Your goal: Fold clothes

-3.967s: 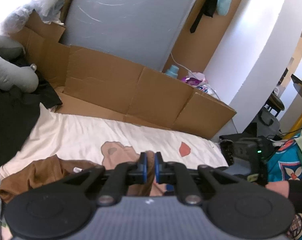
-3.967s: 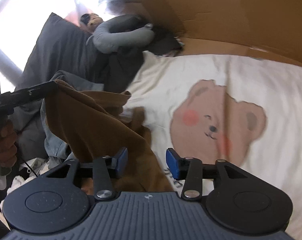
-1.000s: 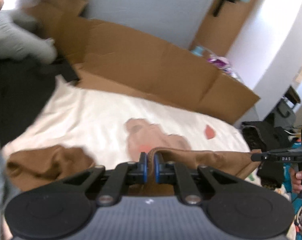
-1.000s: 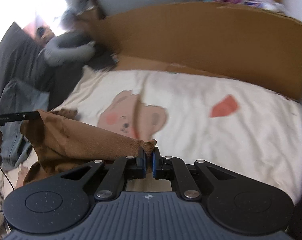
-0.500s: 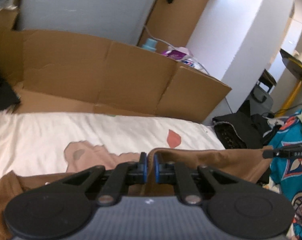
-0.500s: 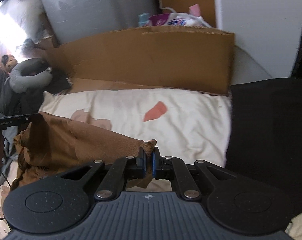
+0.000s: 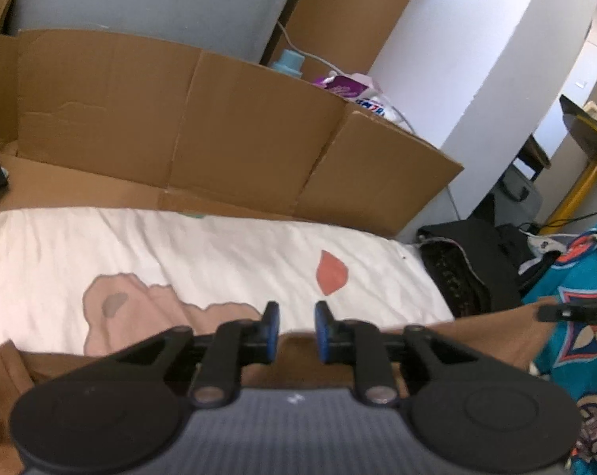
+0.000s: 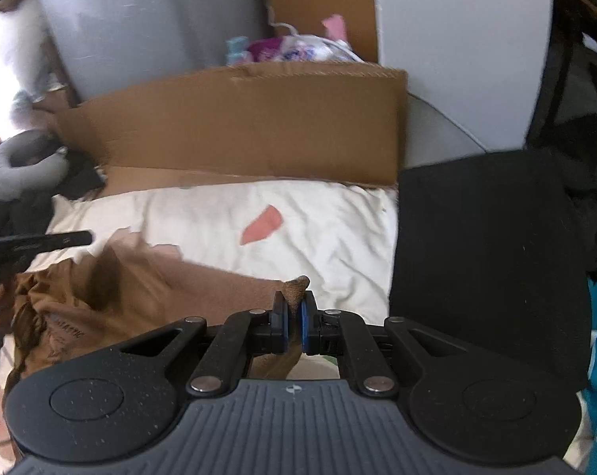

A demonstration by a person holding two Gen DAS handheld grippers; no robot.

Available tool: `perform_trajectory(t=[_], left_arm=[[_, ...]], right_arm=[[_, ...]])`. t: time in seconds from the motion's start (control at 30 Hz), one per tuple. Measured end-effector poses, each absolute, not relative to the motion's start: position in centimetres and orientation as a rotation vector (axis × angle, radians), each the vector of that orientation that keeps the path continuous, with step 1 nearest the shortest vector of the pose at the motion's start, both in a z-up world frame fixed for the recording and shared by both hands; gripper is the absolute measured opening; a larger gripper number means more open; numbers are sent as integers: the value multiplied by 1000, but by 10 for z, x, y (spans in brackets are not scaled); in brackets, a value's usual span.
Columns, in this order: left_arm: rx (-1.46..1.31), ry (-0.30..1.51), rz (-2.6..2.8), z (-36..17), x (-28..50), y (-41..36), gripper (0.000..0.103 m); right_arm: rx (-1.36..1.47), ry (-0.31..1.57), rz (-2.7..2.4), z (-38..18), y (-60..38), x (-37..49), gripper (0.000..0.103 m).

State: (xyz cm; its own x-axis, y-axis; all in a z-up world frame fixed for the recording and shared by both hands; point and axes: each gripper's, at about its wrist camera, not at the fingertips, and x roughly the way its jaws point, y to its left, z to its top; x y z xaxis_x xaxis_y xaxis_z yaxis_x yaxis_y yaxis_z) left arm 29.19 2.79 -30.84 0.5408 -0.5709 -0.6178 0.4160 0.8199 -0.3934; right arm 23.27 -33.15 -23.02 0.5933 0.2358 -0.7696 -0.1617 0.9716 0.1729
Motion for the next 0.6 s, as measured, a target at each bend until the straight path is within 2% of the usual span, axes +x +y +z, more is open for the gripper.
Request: perform_trajectory(t=[0.07, 0.27, 0.33, 0.43, 0.5, 0.6], left_arm=[[-196, 803, -577, -307, 288, 34, 33], [-181, 831, -458, -308, 279, 73, 34], [-167, 850, -396, -311, 273, 92, 37], [-152, 865, -289, -312, 261, 120, 43], [-156, 865, -217, -312, 250, 139, 54], [-159, 879, -138, -314, 236, 160, 60]], right_arm=[[105, 920, 216, -241, -337, 240, 4], [91, 932, 188, -259, -343, 254, 4], [87, 933, 179, -261, -346, 255, 4], [91, 934, 165, -263, -351, 257, 4], [93, 938, 159, -267, -353, 258, 4], [90, 947, 149, -273, -354, 260, 4]])
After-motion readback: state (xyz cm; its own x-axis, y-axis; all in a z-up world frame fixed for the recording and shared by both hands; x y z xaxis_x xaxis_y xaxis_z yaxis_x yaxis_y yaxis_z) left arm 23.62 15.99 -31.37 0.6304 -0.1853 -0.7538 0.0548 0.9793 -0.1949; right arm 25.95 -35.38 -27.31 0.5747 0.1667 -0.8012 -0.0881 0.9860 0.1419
